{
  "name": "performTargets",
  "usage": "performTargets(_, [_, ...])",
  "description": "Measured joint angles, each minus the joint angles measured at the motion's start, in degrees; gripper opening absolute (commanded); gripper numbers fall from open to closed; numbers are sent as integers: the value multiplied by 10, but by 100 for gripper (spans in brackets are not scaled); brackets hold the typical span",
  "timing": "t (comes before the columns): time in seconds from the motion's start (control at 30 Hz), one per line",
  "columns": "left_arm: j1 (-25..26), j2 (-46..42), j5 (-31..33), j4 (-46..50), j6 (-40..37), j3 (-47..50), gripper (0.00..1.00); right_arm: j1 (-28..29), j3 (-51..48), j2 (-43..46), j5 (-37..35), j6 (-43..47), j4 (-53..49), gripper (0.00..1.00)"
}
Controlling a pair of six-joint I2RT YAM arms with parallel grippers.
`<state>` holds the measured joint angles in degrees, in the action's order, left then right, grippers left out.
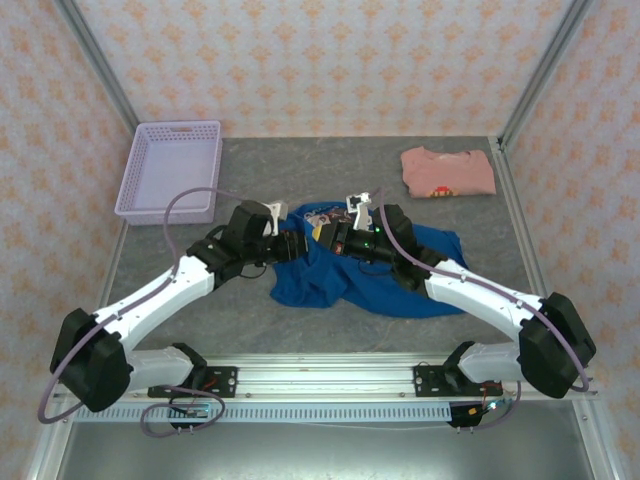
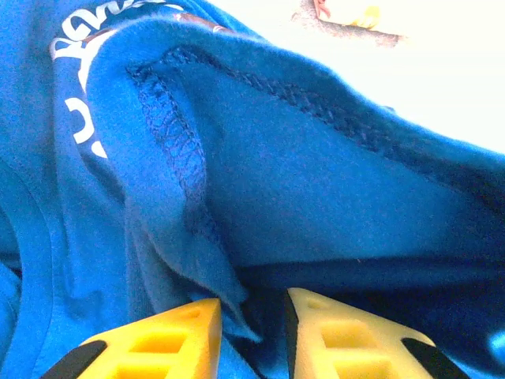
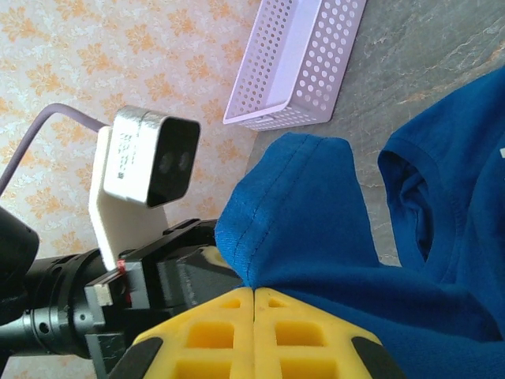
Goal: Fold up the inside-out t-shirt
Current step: Adjust the T-shirt at the center of the table.
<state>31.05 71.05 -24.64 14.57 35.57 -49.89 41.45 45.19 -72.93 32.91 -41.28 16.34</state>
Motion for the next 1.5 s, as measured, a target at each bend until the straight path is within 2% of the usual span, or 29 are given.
performTargets(0.13, [0, 26, 0, -3, 0, -11, 25, 0, 0, 0, 0, 2, 0, 0])
performTargets(0.37, [0, 54, 0, -5, -5, -23, 0, 0, 0, 2, -9, 9, -6, 0])
performTargets(0.53, [-5, 35, -18, -3, -16, -24, 0, 0, -6, 35, -57, 58, -59, 0])
performTargets(0.77, [-42, -91, -143, -7, -11, -19, 0, -6, -9, 95, -131, 179, -146, 0])
performTargets(0.93, [-53, -121, -205, 36, -23, -18, 0, -8, -9, 103, -146, 235, -174, 0])
performTargets(1.07, [-71, -123, -208, 80, -52, -15, 0, -8, -12, 104, -145, 255, -187, 0])
performTargets(1.3, [-75, -128, -172, 129, -118, 17, 0, -14, -44, 150, -130, 263, -209, 0])
performTargets(1.43, [-49, -114, -153, 131, -123, 43, 0, 5, -81, 149, -81, 270, -220, 0])
performTargets(1.5, [-17, -99, -150, 131, -119, 58, 0, 31, -97, 145, -67, 279, -250, 7])
